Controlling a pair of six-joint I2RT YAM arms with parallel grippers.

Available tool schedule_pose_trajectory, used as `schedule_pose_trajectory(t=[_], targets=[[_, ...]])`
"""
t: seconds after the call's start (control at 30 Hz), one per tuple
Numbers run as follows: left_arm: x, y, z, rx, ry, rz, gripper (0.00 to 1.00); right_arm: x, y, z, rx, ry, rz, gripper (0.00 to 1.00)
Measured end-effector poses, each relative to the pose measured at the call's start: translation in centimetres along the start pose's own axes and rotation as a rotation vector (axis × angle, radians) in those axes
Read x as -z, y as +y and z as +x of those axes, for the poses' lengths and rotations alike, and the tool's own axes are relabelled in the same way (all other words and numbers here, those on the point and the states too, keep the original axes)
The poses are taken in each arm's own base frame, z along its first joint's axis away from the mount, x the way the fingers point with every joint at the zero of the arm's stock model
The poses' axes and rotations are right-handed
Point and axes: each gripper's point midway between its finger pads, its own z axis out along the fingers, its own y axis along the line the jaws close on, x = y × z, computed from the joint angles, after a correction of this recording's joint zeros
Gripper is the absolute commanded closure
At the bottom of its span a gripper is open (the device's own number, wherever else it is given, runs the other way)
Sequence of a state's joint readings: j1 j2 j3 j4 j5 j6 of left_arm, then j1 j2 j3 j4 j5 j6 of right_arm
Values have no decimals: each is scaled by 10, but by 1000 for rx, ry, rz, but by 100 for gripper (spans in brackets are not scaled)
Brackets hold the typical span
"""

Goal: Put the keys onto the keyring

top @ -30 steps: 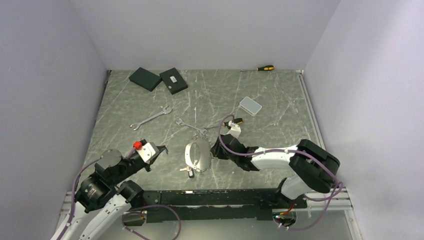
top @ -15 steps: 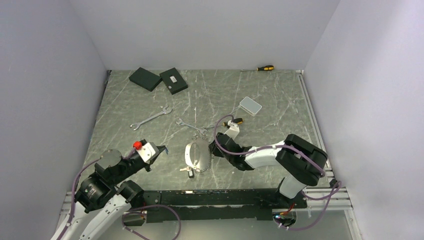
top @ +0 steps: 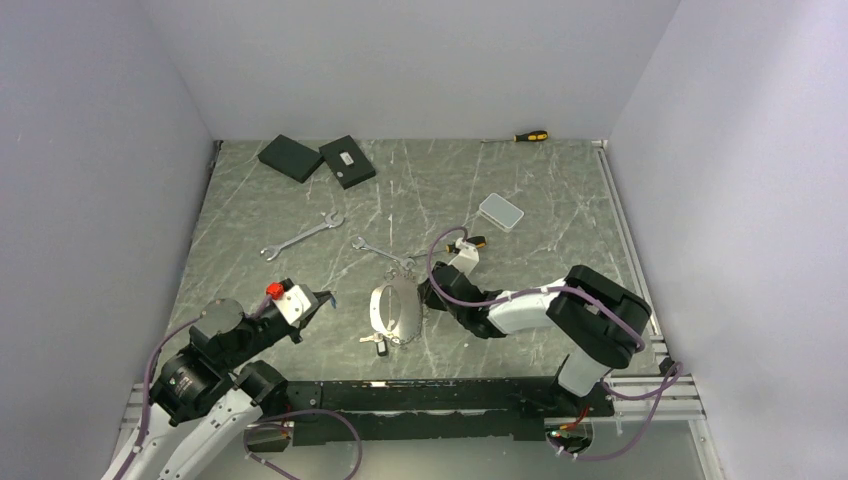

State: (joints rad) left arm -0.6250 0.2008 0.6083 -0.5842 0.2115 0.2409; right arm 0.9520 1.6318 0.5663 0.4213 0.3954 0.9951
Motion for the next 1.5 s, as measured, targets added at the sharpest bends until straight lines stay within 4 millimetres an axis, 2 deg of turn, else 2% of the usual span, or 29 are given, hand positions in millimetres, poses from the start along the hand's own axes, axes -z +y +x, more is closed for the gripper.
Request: schedule_pose_trajectory(t=[0.3, 0.4, 0.53, 0.83, 1.0, 1.17, 1.4, 1.5], targets=[[0, 0, 0, 0, 0, 0, 100, -3, 1, 0, 1, 1, 2, 82], [0, 0, 0, 0, 0, 0, 100, -4, 1, 0, 1, 2, 1, 87], [0, 0, 0, 0, 0, 0, 100, -5, 1, 1, 0, 5, 0, 100], [0, 0, 0, 0, 1, -1, 100, -5, 2, 0, 8, 5, -1, 100], [0, 0, 0, 0, 1, -2, 100, 2, 5, -5, 80, 0, -27, 100], [-1, 0, 2, 2, 10, 0, 100, 21, 33, -21, 219, -19, -166, 100], [-7, -1, 8, 14, 60, 19, 100, 67, 83, -51, 358, -79, -405, 100], [-7, -2, -3, 20, 57, 37, 100, 87, 99, -58, 405, -94, -498, 100]])
